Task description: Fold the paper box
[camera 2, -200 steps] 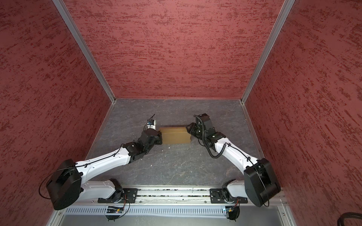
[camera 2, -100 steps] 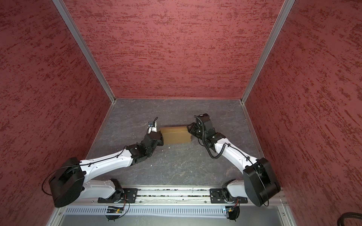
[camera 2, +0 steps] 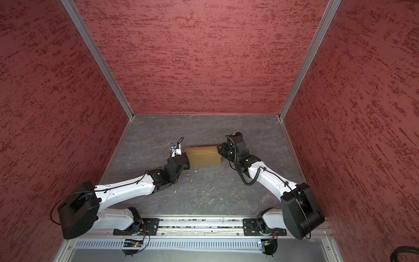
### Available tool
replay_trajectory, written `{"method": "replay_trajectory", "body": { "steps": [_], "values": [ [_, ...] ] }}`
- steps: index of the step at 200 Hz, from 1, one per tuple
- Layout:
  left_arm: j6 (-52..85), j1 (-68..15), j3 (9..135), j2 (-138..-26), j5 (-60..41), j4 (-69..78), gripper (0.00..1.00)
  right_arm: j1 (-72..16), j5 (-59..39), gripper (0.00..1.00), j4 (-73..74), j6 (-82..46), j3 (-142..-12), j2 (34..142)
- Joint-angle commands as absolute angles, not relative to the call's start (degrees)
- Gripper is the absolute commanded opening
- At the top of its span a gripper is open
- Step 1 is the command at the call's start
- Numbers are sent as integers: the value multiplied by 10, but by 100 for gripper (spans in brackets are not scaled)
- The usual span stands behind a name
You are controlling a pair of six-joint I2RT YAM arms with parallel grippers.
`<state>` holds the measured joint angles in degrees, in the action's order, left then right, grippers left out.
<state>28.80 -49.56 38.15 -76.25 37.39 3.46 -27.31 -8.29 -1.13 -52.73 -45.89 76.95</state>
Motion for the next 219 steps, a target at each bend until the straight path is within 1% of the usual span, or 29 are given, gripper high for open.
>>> {"method": "replay_trajectory", "body": {
  "steps": [1,14,34,66,97,114,136,164,185,202,219],
  "values": [
    [294,-508,344,-798,319,-69,16,-280,-73,40,-21,-541,-444,781],
    [296,-508,343,-799,320,-69,16,-280,-70,41,-19,-541,-442,781],
    [298,-510,343,-802,323,-70,16,-280,-65,49,-21,-542,-446,776],
    [300,-515,341,-804,330,-67,15,-280,-47,57,-38,-544,-452,759],
    [303,-518,342,-804,335,-68,15,-280,-34,60,-55,-544,-454,743],
    [304,-520,340,-804,337,-67,15,-280,-15,60,-80,-529,-461,733],
    [305,-520,341,-805,338,-68,15,-280,9,63,-113,-510,-467,713],
    [306,-521,341,-808,338,-66,15,-279,16,64,-137,-490,-479,704],
    [303,-521,344,-812,337,-65,15,-279,35,64,-163,-439,-506,695],
    [301,-521,345,-815,336,-64,15,-280,51,65,-202,-354,-546,687],
    [301,-521,347,-818,336,-65,15,-280,42,66,-244,-248,-591,685]
  ]
}}
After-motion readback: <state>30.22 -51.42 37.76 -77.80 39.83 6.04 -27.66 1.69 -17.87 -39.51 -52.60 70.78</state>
